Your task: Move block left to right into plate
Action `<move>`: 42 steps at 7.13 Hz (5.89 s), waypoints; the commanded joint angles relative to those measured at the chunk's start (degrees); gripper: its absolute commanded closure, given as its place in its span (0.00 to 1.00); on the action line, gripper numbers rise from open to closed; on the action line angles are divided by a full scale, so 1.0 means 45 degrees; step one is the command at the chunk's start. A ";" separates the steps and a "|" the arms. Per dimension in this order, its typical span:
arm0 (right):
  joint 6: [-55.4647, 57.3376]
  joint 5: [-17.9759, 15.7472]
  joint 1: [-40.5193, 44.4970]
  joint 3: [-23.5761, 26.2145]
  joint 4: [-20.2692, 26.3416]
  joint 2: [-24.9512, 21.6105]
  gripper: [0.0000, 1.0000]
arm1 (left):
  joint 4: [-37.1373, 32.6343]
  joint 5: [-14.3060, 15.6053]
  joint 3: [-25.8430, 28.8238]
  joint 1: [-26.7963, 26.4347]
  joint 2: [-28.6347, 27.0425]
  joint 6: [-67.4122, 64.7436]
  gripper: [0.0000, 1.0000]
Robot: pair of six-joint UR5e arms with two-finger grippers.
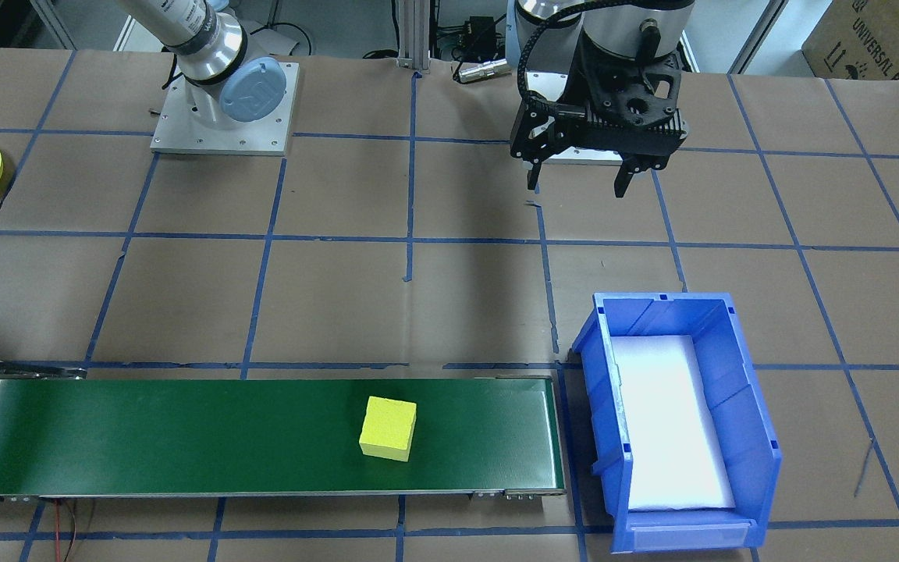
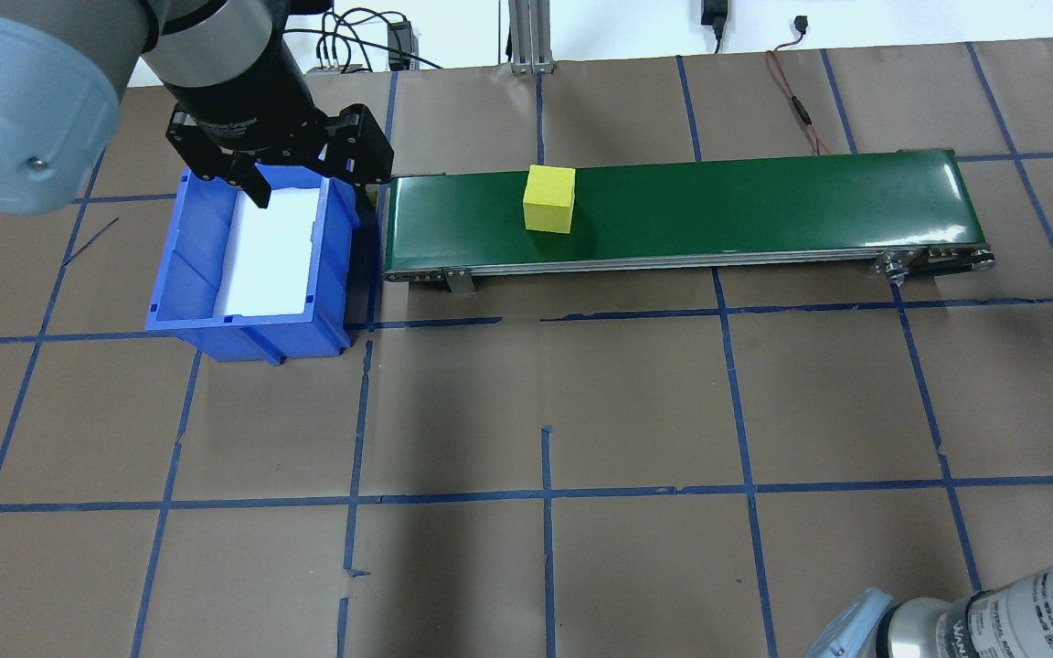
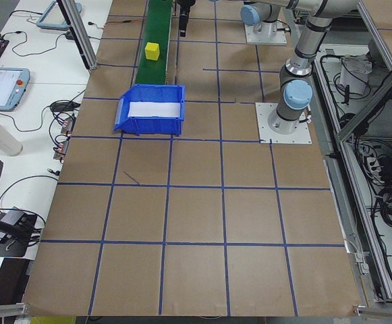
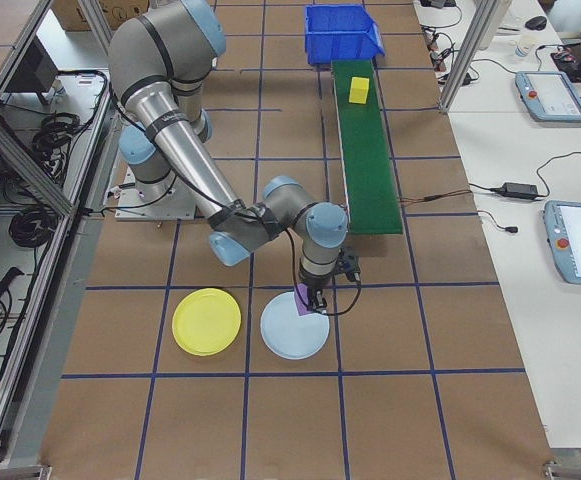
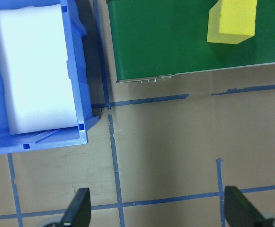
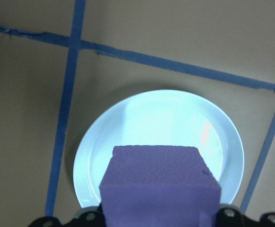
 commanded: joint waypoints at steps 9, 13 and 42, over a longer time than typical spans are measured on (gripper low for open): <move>0.5180 0.1309 0.4582 0.0005 0.1851 -0.2108 0.00 | -0.0799 0.0177 -0.0001 0.0108 0.0068 0.0638 0.00; 1.0357 0.3105 0.7908 -0.0131 0.2128 -0.2013 0.00 | -0.0799 0.0255 -0.0001 0.0108 0.0068 0.0599 0.00; -0.1948 0.1683 -0.3208 0.1951 0.2754 -0.2970 0.63 | -0.0330 0.0020 0.0038 0.0010 -0.0088 0.0169 0.00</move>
